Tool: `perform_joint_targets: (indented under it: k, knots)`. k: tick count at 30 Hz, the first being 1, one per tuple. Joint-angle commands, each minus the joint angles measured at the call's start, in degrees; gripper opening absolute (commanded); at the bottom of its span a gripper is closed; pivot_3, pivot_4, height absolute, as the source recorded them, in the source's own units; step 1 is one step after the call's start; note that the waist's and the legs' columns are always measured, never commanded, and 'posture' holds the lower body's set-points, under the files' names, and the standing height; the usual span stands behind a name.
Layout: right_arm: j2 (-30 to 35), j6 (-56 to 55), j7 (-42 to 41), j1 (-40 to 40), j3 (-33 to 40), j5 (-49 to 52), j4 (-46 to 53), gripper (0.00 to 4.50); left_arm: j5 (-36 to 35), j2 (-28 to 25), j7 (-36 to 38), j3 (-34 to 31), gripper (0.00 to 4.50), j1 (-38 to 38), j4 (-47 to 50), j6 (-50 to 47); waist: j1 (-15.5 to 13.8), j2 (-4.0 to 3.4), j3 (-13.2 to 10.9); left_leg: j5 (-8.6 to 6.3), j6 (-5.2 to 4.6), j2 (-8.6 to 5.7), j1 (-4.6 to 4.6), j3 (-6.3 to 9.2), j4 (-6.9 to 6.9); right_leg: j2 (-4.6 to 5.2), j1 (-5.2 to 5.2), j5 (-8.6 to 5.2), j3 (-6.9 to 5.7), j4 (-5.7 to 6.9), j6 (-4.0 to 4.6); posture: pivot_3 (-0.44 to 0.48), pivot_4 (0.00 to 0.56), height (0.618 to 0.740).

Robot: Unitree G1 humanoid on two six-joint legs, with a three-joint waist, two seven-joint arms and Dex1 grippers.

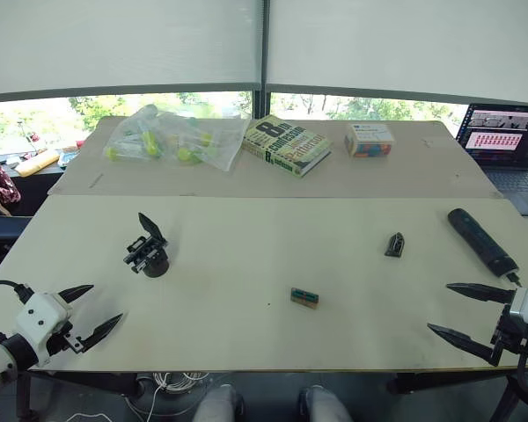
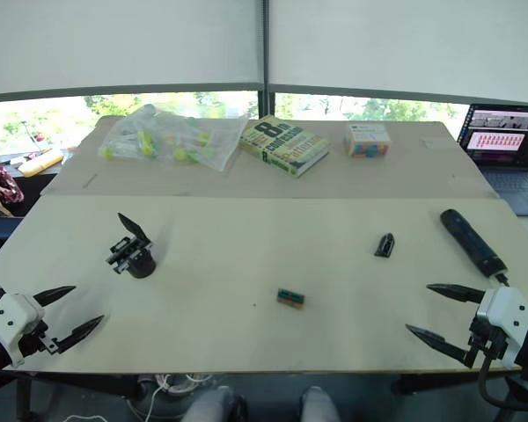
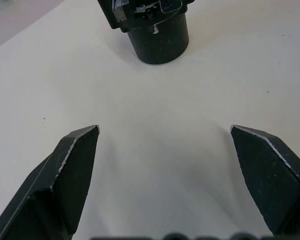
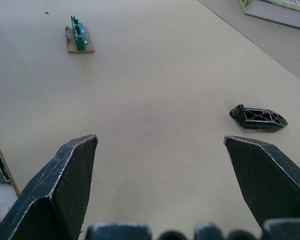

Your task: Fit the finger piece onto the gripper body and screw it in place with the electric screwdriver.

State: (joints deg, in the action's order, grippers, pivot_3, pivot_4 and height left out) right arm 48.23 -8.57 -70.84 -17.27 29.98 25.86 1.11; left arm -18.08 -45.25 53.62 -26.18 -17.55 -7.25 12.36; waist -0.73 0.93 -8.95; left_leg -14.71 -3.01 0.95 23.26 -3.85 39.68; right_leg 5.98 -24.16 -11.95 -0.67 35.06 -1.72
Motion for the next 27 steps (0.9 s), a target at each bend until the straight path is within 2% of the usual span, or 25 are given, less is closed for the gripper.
perform_joint_targets:
  k: [1, 4, 8, 13, 20, 27]
  knots:
    - [-0.6, 1.5, 1.7, 0.9, -1.0, 0.8, 3.1, 4.50, -3.8, 0.3, -0.5, -3.6, 4.45, 0.2, 2.6, -1.3, 0.0, 0.01, 0.0, 0.00, 0.00, 0.00, 0.00, 0.00, 0.00, 0.00, 0.00, 0.00, 0.00, 0.00, 0.00, 0.000, 0.150, 0.740]
    - [-2.7, 7.9, 6.3, 2.5, -4.1, 2.9, 8.2, 4.50, -11.8, 3.5, -3.9, -8.4, 4.45, -0.4, 6.4, -8.5, 0.2, 0.10, 0.0, 0.00, 0.00, 0.08, -0.01, 0.01, 0.00, 0.02, -0.02, 0.01, -0.01, 0.04, 0.00, 0.000, 0.150, 0.740]
    - [-7.4, 8.4, 9.2, 5.0, -5.6, 5.9, 13.1, 4.50, -14.7, 9.9, -12.4, -13.4, 4.45, -1.5, 9.1, -11.8, 0.3, -0.01, 0.0, 0.00, 0.00, 0.07, -0.03, 0.01, -0.02, 0.17, -0.03, 0.10, -0.01, 0.07, -0.15, 0.000, 0.150, 0.740]
    - [-12.2, 6.6, 11.0, 7.0, -8.6, 7.0, 16.4, 4.50, -15.4, 17.9, -18.0, -15.8, 4.45, -5.6, 11.1, -12.8, 0.2, 0.16, 0.0, -0.02, -0.02, 0.01, -0.02, 0.00, -0.02, 0.13, 0.01, 0.17, -0.04, 0.01, -0.30, 0.000, 0.150, 0.740]
    - [-12.6, 8.0, 10.3, 9.6, -10.5, 8.0, 17.6, 4.50, -13.4, 18.2, -18.6, -10.0, 4.45, -4.1, 17.1, -15.8, -0.8, 0.32, -0.1, -0.25, 0.40, -0.05, -0.07, 0.01, 0.05, 0.18, -0.07, 0.02, -0.20, 0.00, -0.03, 0.000, 0.150, 0.740]
    - [-11.9, 7.2, 8.6, 11.1, -11.8, 7.5, 15.3, 4.50, -4.7, 15.2, -21.4, 0.7, 4.45, 1.2, 19.0, -20.6, -0.1, 0.37, 0.0, 0.00, -0.04, -0.04, 0.00, -0.01, 0.03, 0.02, 0.04, 0.16, -0.12, 0.06, -0.23, 0.000, 0.150, 0.740]
